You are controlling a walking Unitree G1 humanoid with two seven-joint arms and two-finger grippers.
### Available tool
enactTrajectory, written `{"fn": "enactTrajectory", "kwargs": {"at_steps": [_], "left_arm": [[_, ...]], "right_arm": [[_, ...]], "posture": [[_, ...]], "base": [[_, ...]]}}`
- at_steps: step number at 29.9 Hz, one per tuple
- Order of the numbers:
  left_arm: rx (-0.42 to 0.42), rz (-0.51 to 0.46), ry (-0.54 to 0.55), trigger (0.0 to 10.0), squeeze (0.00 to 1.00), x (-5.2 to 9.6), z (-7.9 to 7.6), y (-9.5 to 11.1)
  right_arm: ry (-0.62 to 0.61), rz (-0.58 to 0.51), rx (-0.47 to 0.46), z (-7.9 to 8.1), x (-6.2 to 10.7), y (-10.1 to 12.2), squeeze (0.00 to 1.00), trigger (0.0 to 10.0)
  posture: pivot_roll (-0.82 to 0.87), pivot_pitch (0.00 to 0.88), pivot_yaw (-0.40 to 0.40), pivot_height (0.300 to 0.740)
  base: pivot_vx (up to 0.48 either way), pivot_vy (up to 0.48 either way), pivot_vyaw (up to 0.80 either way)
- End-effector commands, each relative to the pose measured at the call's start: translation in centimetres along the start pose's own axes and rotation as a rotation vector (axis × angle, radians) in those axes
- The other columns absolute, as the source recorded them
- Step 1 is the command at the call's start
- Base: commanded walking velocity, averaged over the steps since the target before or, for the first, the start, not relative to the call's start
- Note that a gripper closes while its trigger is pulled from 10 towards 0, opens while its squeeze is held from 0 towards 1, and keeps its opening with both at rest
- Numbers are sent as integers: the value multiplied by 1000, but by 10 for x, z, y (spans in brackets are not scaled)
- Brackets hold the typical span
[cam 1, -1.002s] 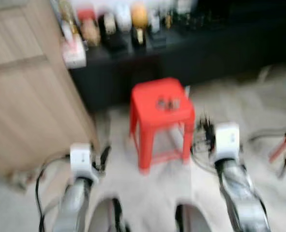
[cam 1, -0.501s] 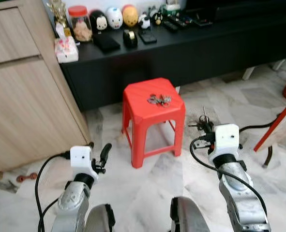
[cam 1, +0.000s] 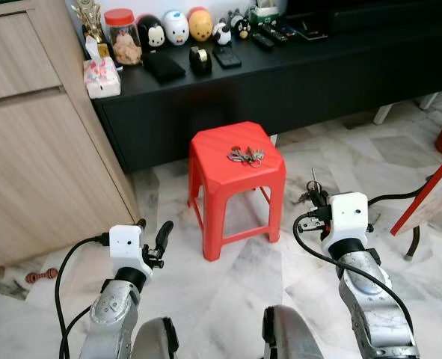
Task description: Hang keys on a hook
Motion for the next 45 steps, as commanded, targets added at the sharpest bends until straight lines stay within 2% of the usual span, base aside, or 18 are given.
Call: {"fn": "enactTrajectory", "kwargs": {"at_steps": [1,3,9,14,17,20,23,28,30,31,33,34,36,37,38,39,41,45], "left_arm": [[0,-3,-4,10000,0,-2,0,3],[-3,-8,-6,10000,0,-3,0,5],[-6,-14,-6,10000,0,-4,0,7],[-19,-18,-16,10000,0,-5,0,9],[-22,-21,-19,10000,0,-5,1,11],[-64,-34,-52,10000,0,-7,-3,17],[-128,-41,-131,10000,0,-8,-14,23],[-219,-23,-373,10000,0,-5,-40,36],[-253,-9,-441,10000,0,-3,-45,38],[-293,-4,-502,10000,0,-1,-50,42],[-344,0,-586,10000,0,2,-58,48],[-357,2,-614,10000,0,2,-61,50],[-392,30,-755,10000,0,11,-78,54],[-392,30,-755,10000,0,11,-78,54],[-403,46,-809,10000,0,15,-84,55],[-431,95,-905,10000,0,25,-93,49],[-453,153,-993,10000,0,37,-100,43],[-462,184,-1044,10000,0,45,-105,43]], "right_arm": [[56,2,4,8,-4,5,0,10000],[123,24,13,17,-5,3,0,10000],[182,36,16,24,-7,6,0,10000],[352,124,44,38,0,-6,0,10000],[398,151,48,39,3,-9,0,10000],[499,180,70,47,8,-11,0,10000],[587,194,75,55,14,-9,0,10000],[762,234,146,67,29,-14,0,10000],[823,267,192,69,35,-19,0,10000],[902,294,278,72,43,-25,0,10000],[987,307,329,75,52,-26,0,10000],[1010,307,331,77,54,-25,0,10000],[1070,292,316,82,57,-16,0,10000],[1070,292,316,82,57,-16,0,10000],[1087,287,313,83,57,-13,0,10000],[1117,286,337,84,58,-13,0,10000],[1134,286,346,83,57,-12,0,10000],[1161,259,312,87,57,-3,0,10000]], "posture": [[-131,68,-11,661],[-131,61,-10,676],[-129,52,-11,706],[-132,50,-11,740],[-132,53,-12,740],[-133,65,-15,740],[-128,71,-18,740],[-117,81,-21,740],[-114,82,-22,740],[-112,83,-24,740],[-106,86,-31,740],[-106,86,-31,740],[-97,84,-39,740],[-97,84,-39,740],[-99,83,-41,740],[-99,81,-43,740],[-96,78,-46,740],[-101,76,-49,740]], "base": [[0,0,0],[0,0,0],[0,0,0],[0,0,0],[0,0,0],[0,0,0],[0,0,0],[0,0,0],[0,0,0],[0,0,0],[0,0,0],[0,0,0],[0,0,0],[0,0,0],[0,0,0],[0,0,0],[0,0,0],[0,0,0]]}}
Point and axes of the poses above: a point about 5 cm out from each wrist's last joint towards the gripper, its own x axis pointing back from the gripper into the wrist, its own y axis along the axis of the wrist's last joint, z = x × y, the point moved 6 cm from there along -x, pointing out of the wrist towards the gripper, and after that the axes turned 2 degrees about x, right-handed, at the moved point
